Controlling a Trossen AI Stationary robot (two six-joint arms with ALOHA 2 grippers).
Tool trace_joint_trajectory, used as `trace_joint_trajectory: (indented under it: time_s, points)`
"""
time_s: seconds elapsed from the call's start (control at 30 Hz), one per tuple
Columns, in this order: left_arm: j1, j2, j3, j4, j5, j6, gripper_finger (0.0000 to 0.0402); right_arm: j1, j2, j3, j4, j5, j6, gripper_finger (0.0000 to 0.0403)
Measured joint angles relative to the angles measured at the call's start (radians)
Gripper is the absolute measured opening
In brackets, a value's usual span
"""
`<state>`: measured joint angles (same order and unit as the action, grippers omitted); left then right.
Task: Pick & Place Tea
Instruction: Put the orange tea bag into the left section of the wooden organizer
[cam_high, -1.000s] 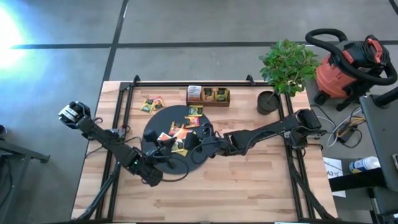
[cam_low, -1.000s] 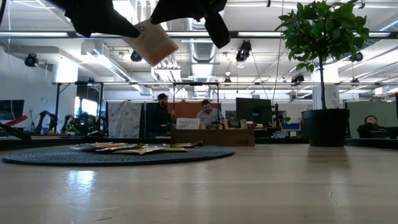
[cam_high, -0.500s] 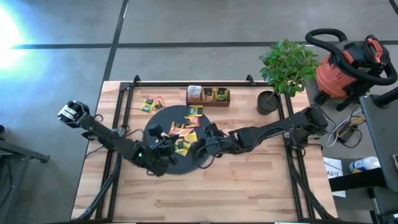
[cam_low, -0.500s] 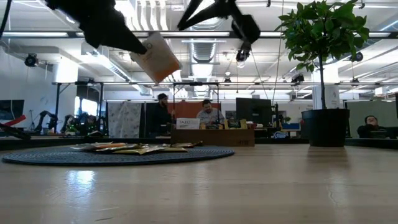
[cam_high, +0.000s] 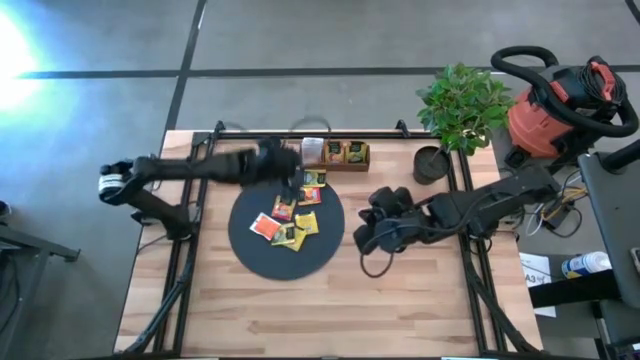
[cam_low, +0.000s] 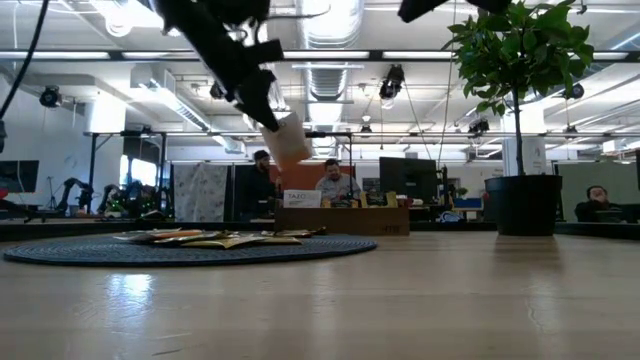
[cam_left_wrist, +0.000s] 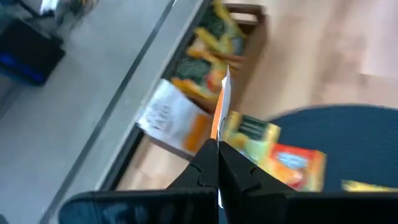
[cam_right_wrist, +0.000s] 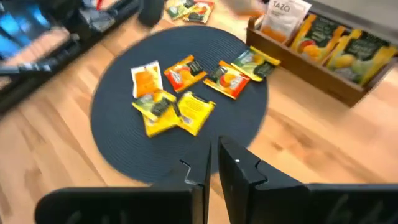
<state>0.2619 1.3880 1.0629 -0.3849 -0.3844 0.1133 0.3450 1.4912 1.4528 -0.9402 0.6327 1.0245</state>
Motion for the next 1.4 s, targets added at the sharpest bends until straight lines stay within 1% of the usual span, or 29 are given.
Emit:
trace_joint_trajectory:
  time_s: [0.1, 0.2, 0.33, 0.47, 0.53, 0.6, 0.7, 0.83, 1.0, 1.17, 1.4]
  points:
    - [0.127, 0.056, 0.077, -0.046, 0.118, 0.038, 0.0, -0.006, -0.011, 0.0, -0.008, 0.0, -0.06, 0.0028]
    - [0.21, 0.132, 0.161, -0.088, 0.217, 0.072, 0.0, -0.026, -0.012, 0.0, -0.012, 0.0, -0.114, 0.0028]
    - [0.245, 0.254, 0.297, -0.159, 0.251, 0.203, 0.0, -0.066, -0.012, 0.0, -0.018, -0.001, -0.12, 0.0028]
    - [0.262, 0.398, 0.461, -0.304, 0.262, 0.348, 0.0, -0.112, -0.016, 0.0, -0.043, -0.004, -0.074, 0.0028]
    - [0.269, 0.464, 0.546, -0.408, 0.265, 0.386, 0.0, -0.129, -0.025, -0.001, -0.059, -0.005, -0.035, 0.0028]
    - [0.275, 0.52, 0.615, -0.488, 0.281, 0.406, 0.0, -0.142, -0.038, -0.001, -0.057, -0.004, -0.034, 0.0028]
    - [0.284, 0.581, 0.686, -0.554, 0.301, 0.431, 0.0, -0.164, -0.053, -0.001, -0.056, -0.004, -0.036, 0.0028]
    - [0.305, 0.631, 0.723, -0.558, 0.336, 0.435, 0.0, -0.19, -0.069, -0.001, -0.056, 0.0, -0.037, 0.0028]
    - [0.342, 0.649, 0.715, -0.557, 0.373, 0.404, 0.0, -0.204, -0.071, -0.001, -0.055, 0.0, -0.033, 0.0028]
    - [0.361, 0.65, 0.709, -0.543, 0.374, 0.397, 0.0, -0.208, -0.071, -0.001, -0.055, 0.0, -0.032, 0.0028]
    - [0.361, 0.65, 0.7, -0.514, 0.367, 0.393, 0.0004, -0.215, -0.071, -0.001, -0.055, 0.022, -0.033, 0.0028]
